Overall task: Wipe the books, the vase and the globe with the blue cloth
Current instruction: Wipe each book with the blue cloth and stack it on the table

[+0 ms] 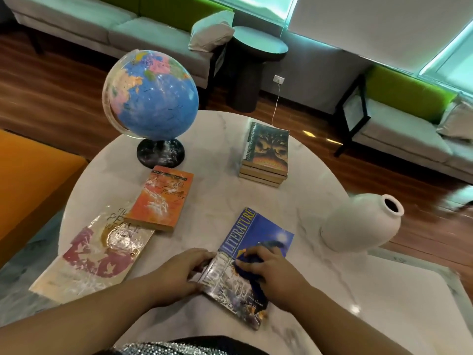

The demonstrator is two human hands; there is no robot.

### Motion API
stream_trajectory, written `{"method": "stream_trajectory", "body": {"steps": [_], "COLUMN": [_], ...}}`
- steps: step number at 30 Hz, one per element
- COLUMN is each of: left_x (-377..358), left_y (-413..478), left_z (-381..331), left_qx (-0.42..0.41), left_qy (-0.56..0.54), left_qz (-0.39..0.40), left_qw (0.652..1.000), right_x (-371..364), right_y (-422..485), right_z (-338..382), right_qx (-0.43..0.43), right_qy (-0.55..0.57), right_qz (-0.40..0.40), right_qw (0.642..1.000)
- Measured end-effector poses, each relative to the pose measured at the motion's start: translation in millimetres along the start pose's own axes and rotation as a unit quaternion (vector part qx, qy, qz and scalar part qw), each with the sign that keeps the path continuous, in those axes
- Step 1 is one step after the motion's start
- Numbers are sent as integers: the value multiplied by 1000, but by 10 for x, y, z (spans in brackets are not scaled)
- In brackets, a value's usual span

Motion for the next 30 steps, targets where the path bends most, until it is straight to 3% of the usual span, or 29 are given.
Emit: {"method": "stream_trajectory", "body": {"steps": [5, 10, 14, 19, 24, 28, 30], "left_x": [25, -5, -21, -33, -44, -47, -37], "left_y": [-35, -18, -6, 17, 30, 36, 41], "left_z": [-56, -51, 21, 55, 69, 94, 95], "left_qx": [-16, -12, -16, -20, -24, -23, -23], "left_qy": [-35, -17, -9, -6, 4, 2, 0], "left_qz": [9, 0, -4, -10, -10, -6, -6], "left_qw": [999, 1000, 1000, 1000, 1000, 1000, 1000], "right_x": [-44, -252, -241, -303, -240, -339, -322], "right_y": [-109, -299, -301, -344, -278, -384, -383], "right_z": [-143, 52, -81, 198, -4, 196, 162], "right_qx": [-141, -107, -198, -143, -203, -160, -161], "right_qy": [29, 52, 56, 38, 37, 23, 32], "right_qz": [-72, -38, -68, -35, -68, -32, -54], "right_qw": [987, 992, 976, 988, 976, 986, 985]}}
Point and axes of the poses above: each hand's wrist, its own y-axis towards the middle knuckle, its own x-axis out of the back of the hand, z = x × y, the point moved 2 cm from there along y, towards the middle knuckle, and after that the axes turned 1 degree about -y, right-handed, at the moved point
